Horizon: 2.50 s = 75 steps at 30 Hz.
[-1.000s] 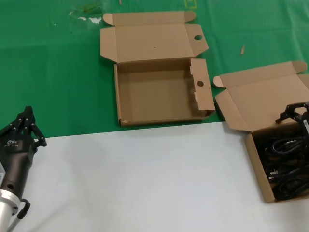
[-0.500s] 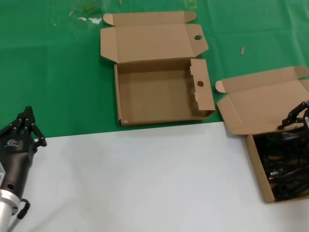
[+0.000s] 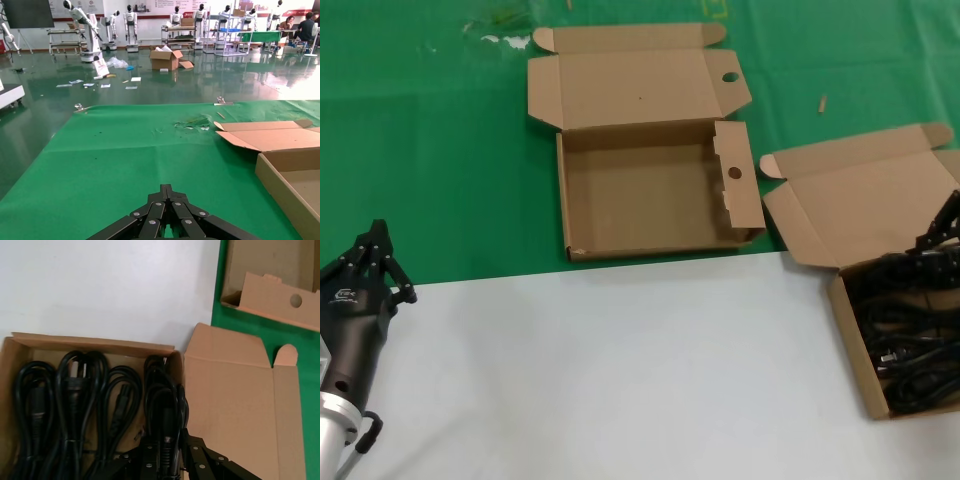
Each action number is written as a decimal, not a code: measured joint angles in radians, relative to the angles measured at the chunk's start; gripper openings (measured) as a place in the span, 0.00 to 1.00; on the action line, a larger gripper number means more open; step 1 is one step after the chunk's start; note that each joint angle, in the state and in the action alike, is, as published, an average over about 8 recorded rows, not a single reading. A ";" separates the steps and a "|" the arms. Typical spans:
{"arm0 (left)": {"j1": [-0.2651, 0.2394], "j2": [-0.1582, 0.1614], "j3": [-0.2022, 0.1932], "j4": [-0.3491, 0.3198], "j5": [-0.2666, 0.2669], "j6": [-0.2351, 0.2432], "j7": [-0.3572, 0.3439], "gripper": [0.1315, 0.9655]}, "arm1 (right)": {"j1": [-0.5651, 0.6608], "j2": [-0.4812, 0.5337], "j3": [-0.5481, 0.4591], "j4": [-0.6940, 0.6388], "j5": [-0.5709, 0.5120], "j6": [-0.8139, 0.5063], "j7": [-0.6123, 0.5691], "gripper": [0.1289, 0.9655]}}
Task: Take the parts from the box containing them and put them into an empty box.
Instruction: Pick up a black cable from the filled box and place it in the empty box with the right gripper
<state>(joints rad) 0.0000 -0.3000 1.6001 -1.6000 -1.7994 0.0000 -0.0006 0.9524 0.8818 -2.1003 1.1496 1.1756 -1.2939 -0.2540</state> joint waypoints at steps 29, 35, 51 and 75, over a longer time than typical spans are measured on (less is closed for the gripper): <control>0.000 0.000 0.000 0.000 0.000 0.000 0.000 0.01 | 0.209 -0.095 -0.002 0.176 -0.042 -0.135 0.265 0.09; 0.000 0.000 0.000 0.000 0.000 0.000 0.000 0.01 | 0.282 -0.210 -0.029 0.160 -0.062 -0.106 0.301 0.09; 0.000 0.000 0.000 0.000 0.000 0.000 0.000 0.01 | 0.354 -0.517 -0.130 -0.047 -0.148 0.086 0.311 0.09; 0.000 0.000 0.000 0.000 0.000 0.000 0.000 0.01 | 0.335 -0.718 -0.182 -0.460 -0.159 0.313 0.204 0.10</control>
<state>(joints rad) 0.0000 -0.3000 1.6001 -1.6000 -1.7997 0.0000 -0.0003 1.2877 0.1643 -2.2828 0.6897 1.0169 -0.9809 -0.0500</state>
